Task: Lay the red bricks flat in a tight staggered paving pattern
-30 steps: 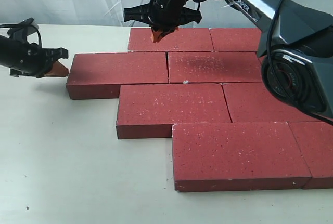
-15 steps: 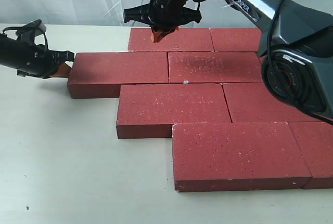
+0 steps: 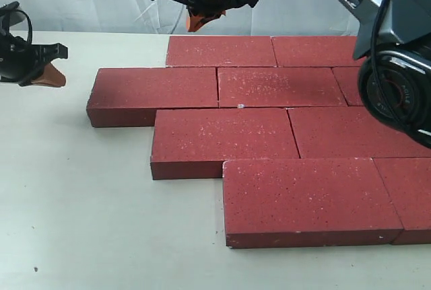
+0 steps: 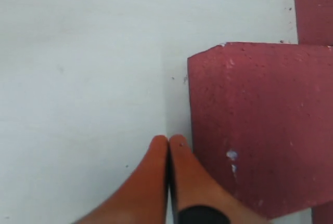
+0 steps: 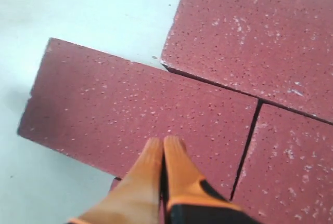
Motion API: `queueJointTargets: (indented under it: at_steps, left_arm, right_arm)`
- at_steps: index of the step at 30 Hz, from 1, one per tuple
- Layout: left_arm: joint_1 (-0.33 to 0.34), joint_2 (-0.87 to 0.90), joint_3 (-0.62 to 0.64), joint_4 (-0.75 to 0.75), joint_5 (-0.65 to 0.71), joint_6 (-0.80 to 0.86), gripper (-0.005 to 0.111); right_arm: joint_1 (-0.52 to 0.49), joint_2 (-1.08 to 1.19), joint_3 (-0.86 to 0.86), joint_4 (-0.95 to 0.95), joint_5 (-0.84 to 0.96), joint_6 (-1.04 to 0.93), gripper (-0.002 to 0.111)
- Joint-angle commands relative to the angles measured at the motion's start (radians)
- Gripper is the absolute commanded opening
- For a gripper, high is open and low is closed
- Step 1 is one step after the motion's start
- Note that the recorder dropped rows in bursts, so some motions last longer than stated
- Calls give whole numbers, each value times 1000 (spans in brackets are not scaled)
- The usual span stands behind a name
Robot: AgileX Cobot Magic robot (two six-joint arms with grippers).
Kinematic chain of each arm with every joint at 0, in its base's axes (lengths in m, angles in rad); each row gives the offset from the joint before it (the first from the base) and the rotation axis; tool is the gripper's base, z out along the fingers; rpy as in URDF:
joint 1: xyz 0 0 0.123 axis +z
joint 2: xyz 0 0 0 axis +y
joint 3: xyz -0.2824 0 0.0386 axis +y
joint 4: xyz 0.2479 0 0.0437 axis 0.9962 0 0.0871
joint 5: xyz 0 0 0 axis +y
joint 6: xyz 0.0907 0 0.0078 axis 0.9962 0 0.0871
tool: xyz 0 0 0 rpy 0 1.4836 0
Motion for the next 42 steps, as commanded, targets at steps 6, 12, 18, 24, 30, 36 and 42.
queueJointTargets:
  at_steps: [6, 12, 18, 24, 30, 36, 42]
  left_arm:
    - [1, -145, 46, 110, 61, -129, 0]
    - [-33, -245, 145, 121, 7, -129, 0]
    - [-107, -337, 186, 232, -17, -206, 0]
    - [-184, -433, 187, 404, -19, -335, 0]
    - [-210, -524, 187, 449, 19, -373, 0]
    - [-210, -612, 187, 447, 95, -373, 0]
    - [-210, -691, 187, 449, 138, -373, 0]
  right_arm:
    - [-3, -77, -4, 81, -2, -47, -1]
    - [-3, -122, 33, 161, -2, -87, -1]
    - [-5, -236, 212, 162, -2, -142, -1]
    - [-6, -372, 394, 42, -2, -153, -1]
    - [-33, -487, 534, 6, -2, -153, -1]
    - [-100, -610, 687, 8, -2, -155, -1]
    - [-196, -731, 833, 7, -2, -155, -1]
